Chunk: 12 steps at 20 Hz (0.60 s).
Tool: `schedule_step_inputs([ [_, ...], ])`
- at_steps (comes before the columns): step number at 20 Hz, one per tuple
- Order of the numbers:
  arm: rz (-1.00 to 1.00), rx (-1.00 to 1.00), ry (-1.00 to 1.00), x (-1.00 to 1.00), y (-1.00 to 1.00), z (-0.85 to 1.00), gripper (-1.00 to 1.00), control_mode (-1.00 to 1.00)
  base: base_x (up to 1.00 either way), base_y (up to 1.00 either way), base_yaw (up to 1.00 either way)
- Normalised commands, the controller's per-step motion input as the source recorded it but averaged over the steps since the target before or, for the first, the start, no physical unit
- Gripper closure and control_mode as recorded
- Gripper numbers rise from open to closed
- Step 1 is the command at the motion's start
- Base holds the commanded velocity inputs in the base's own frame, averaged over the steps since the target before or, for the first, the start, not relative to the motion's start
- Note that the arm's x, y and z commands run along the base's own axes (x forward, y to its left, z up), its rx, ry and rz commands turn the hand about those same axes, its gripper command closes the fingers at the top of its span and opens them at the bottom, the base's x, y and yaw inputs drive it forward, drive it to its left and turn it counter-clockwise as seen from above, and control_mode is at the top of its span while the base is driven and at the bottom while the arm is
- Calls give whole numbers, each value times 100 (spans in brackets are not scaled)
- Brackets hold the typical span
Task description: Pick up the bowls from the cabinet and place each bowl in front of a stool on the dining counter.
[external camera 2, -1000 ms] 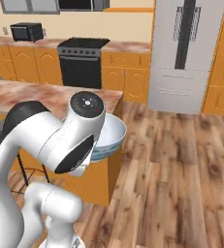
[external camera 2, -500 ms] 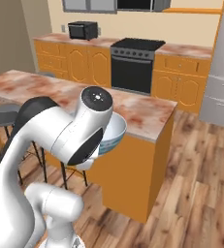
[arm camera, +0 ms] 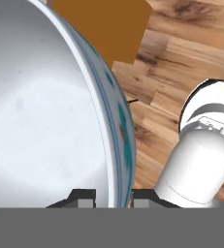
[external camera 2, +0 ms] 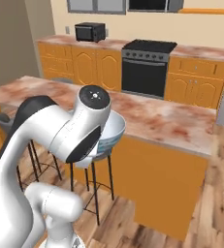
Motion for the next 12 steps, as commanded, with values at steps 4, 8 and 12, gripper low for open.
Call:
schedule_step_inputs([
  [4, 0, 0, 0, 0, 0, 0, 100, 100, 74, 75, -26],
  [8, 0, 0, 0, 0, 0, 0, 100, 100, 71, 68, -30],
  [12, 0, 0, 0, 0, 0, 0, 100, 100, 44, 13, -28],
])
